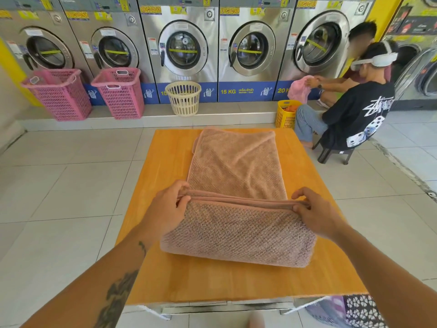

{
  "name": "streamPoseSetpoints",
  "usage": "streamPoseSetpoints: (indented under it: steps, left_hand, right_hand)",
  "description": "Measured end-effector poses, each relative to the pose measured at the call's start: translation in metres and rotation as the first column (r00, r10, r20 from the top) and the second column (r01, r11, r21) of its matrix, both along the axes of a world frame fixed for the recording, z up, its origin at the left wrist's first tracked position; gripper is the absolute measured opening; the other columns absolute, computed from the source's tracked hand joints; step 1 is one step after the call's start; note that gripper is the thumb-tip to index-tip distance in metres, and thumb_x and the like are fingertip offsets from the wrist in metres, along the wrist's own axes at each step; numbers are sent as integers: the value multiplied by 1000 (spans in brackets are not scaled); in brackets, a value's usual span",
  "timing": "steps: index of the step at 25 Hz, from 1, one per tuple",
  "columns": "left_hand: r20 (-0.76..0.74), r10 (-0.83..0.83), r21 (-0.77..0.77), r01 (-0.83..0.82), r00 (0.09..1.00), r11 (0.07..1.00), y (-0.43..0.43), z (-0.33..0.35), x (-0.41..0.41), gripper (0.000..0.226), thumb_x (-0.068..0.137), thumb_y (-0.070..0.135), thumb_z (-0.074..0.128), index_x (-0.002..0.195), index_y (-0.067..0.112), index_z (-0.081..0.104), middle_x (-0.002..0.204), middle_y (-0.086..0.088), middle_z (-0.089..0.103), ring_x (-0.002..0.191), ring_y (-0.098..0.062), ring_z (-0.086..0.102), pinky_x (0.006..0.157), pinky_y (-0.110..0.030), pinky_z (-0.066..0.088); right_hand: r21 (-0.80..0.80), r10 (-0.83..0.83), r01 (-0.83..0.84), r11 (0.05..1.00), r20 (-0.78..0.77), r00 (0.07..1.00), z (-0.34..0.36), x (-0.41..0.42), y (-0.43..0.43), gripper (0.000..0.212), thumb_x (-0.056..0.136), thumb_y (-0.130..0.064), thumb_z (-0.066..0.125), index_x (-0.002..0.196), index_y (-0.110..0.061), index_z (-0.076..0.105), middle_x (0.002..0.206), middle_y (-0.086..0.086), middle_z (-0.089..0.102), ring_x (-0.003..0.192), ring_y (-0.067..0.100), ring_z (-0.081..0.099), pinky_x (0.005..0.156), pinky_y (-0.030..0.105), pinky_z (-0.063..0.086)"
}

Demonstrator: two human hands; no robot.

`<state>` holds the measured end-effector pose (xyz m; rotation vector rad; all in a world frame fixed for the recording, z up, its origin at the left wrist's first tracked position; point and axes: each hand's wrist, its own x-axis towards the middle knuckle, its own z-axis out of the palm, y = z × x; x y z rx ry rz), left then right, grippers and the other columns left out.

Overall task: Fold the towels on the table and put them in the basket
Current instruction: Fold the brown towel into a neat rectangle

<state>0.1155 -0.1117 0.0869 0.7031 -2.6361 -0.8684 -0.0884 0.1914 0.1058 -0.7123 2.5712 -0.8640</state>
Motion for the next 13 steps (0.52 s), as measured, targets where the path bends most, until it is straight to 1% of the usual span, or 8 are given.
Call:
streamPoseSetpoints:
  steps: [2,3,4,6,8,11,12,13]
  left_hand:
    - [5,47,-28,-47,999,999,-11,3,-31,20,100,24,53,120,24,57,84,9,63,52,-10,54,43,-18,37]
    - [9,80,-38,-80,997,996,-17,3,-48,20,100,24,53,120,22,57,88,6,64,57,-12,56,47,-20,39]
    - [9,130,-63,-130,991,990,-21,2,-62,21,100,24,52,120,20,58,98,3,65,67,-15,59,55,-23,43]
    - [-23,224,-235,-223,974,946,-26,-2,-88,26,99,24,52,124,18,56,117,-3,59,90,-21,60,73,-34,49]
    - [-24,159,-407,-155,987,900,-15,-11,-104,28,95,21,52,122,17,57,117,-4,56,99,-25,57,82,-43,49]
    - [145,-79,-380,129,986,916,28,-47,-105,31,93,23,50,122,21,57,118,1,53,112,-22,53,98,-45,42]
    - [218,-62,-362,140,974,922,40,-58,-102,36,92,25,50,128,25,54,127,1,51,121,-24,48,105,-47,37]
    - [272,15,-354,85,962,931,41,-69,-102,42,92,28,49,134,29,49,137,-1,44,131,-27,41,109,-51,30]
  right_hand:
    - [-28,-14,14,999,-1,1000,-2,-29,-16,13,99,-12,52,103,-24,56,76,2,60,54,16,50,41,21,36]
    - [-37,-20,20,999,7,1000,-4,-43,-25,12,99,-12,52,103,-23,56,75,3,60,53,16,49,40,21,35]
    - [-47,-27,28,999,16,1000,-6,-57,-33,11,99,-13,52,104,-22,56,76,3,60,53,16,50,40,23,36]
    - [-50,-58,60,997,37,998,-16,-85,-48,8,100,-18,51,107,-22,54,79,5,63,55,17,52,42,26,38]
    - [-25,-80,82,996,84,993,-28,-98,-56,15,99,-20,52,114,-21,52,88,5,64,60,18,57,42,25,42]
    - [29,56,-61,998,157,986,-57,-94,-57,40,88,-19,63,125,-24,46,104,7,60,70,19,64,46,24,45]
    - [52,84,-95,994,180,980,-64,-91,-54,46,86,-17,65,126,-26,44,104,6,59,71,20,63,46,25,45]
    - [58,80,-93,994,195,978,-66,-90,-52,45,85,-13,65,124,-26,45,100,4,60,71,20,62,48,28,45]
